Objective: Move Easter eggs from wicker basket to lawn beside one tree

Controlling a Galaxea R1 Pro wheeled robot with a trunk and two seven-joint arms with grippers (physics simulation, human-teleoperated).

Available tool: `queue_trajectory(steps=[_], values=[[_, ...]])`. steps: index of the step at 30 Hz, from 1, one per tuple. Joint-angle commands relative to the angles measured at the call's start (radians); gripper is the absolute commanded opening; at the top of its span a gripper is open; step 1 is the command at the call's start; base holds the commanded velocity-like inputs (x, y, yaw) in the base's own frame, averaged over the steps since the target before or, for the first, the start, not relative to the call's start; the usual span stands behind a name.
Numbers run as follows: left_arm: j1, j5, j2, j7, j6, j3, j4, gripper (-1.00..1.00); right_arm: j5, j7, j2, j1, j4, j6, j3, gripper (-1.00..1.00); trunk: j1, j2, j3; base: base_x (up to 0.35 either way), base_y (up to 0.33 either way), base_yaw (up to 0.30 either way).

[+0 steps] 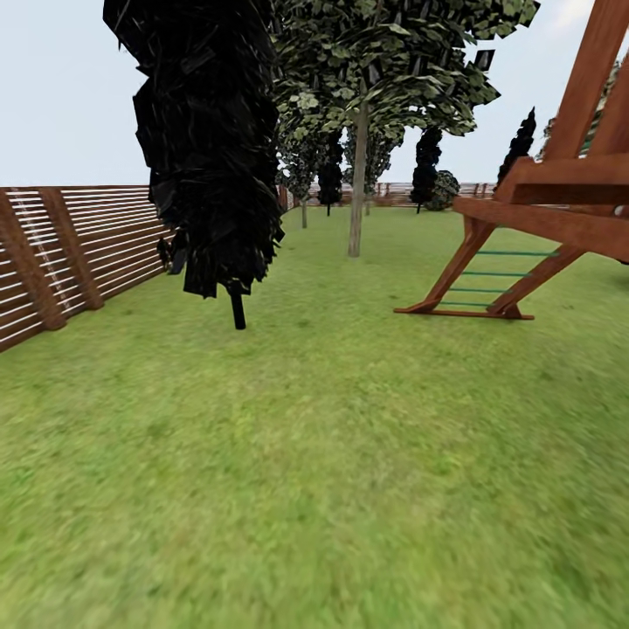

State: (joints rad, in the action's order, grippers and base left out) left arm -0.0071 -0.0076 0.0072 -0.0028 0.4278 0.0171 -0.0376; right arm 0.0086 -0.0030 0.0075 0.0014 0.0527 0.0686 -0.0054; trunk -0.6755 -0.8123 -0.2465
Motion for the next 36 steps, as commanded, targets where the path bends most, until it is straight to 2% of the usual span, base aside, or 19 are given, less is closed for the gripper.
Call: queue_trajectory(steps=[1,36], values=[[-0.001,-0.001,0.0,0.0,0.003,0.001,0.001,1.0,0.001,0.0,0.0,0.0,0.001,0.002,-0.001,1.0,-0.001,-0.001,-0.001,0.33,0.0,0.0],[-0.001,-0.002,-0.001,0.0,0.003,0.001,0.001,1.0,0.001,0.0,0.0,0.0,0.001,0.002,-0.001,1.0,-0.001,-0.001,-0.001,0.329,0.0,0.0]])
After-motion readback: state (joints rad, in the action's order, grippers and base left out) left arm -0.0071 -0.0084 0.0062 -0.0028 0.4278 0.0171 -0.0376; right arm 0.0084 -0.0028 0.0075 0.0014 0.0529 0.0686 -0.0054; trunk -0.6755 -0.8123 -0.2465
